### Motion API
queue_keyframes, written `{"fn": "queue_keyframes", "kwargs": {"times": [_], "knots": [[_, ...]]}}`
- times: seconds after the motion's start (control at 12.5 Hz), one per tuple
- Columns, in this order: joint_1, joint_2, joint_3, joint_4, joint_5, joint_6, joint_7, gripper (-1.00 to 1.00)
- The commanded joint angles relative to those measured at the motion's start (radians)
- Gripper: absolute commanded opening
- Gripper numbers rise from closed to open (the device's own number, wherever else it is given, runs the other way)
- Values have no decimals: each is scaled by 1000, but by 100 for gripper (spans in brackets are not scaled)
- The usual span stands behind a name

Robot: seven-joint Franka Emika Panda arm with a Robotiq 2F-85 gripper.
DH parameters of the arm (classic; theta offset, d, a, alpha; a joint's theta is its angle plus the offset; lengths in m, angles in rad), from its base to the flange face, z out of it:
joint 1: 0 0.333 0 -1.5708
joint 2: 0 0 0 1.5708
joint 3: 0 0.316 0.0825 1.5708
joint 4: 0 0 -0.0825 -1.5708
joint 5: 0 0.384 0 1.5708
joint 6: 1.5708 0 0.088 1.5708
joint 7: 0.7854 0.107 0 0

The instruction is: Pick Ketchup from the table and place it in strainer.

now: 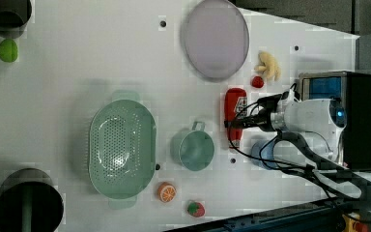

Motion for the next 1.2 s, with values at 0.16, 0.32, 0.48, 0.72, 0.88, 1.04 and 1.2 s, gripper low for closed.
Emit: {"fn": "queue_keyframes", "kwargs": {"times": [0.16,0.32,0.48,0.72,0.88,1.04,1.2], "knots": [[2,-223,1,75,7,-223,25,23],[4,-329,4,122,7,-363,45,23],[10,-414,17,172,10,-506,86,23],[26,-499,63,250,14,-681,241,23],[43,-513,122,276,33,-705,332,23],[58,-509,198,285,51,-705,434,23],[65,-502,275,287,52,-705,524,23]]}}
